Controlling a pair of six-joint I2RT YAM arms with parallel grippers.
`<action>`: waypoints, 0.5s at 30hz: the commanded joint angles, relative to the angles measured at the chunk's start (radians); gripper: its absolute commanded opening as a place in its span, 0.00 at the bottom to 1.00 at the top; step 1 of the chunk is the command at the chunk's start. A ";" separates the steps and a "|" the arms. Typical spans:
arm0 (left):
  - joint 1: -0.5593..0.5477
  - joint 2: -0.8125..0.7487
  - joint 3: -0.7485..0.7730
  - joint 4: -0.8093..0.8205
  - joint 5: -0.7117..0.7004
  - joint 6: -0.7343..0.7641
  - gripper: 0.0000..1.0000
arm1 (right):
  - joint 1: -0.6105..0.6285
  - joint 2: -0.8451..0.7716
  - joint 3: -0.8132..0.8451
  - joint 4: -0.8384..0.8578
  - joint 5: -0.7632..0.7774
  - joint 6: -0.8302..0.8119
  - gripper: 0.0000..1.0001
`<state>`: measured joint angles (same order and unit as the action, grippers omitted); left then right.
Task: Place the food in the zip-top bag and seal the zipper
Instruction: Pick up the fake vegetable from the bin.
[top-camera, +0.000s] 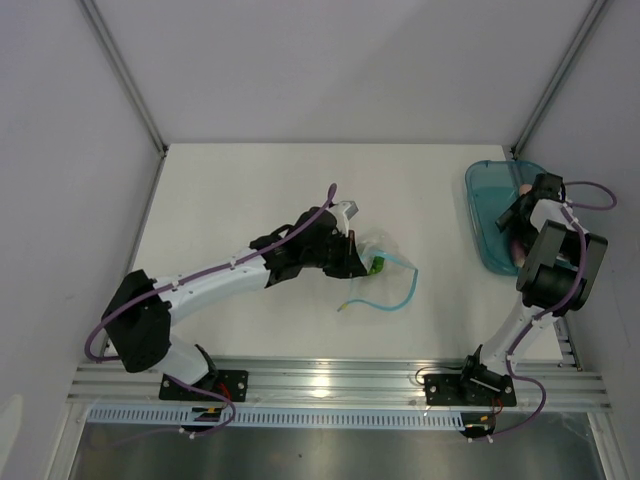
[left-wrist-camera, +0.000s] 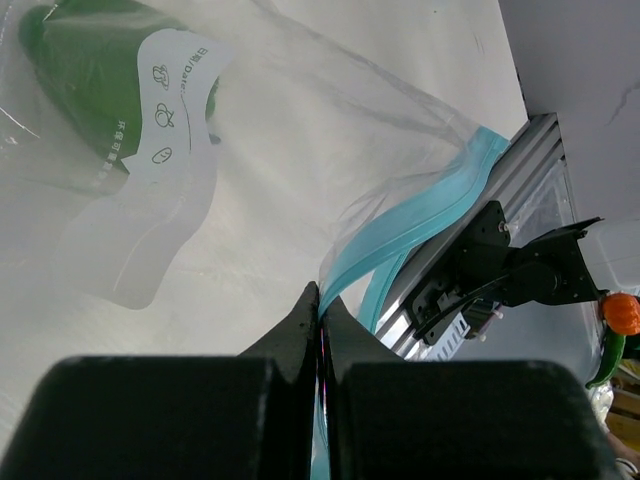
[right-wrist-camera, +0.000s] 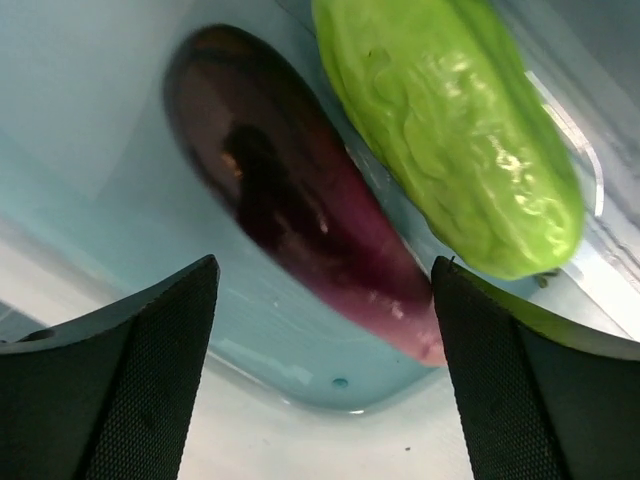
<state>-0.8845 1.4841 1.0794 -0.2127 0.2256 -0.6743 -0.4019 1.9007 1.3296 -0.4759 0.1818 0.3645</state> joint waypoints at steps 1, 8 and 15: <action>-0.010 0.007 0.037 -0.005 0.026 -0.016 0.00 | -0.006 0.034 -0.012 0.023 -0.012 -0.004 0.87; -0.014 0.002 0.042 -0.019 0.018 -0.013 0.00 | -0.006 0.066 -0.007 0.028 -0.050 -0.010 0.69; -0.021 -0.005 0.036 -0.025 0.015 -0.016 0.01 | -0.002 0.080 -0.007 0.037 -0.097 -0.022 0.36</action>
<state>-0.8948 1.4914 1.0828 -0.2386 0.2317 -0.6811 -0.4026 1.9560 1.3224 -0.4507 0.1326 0.3458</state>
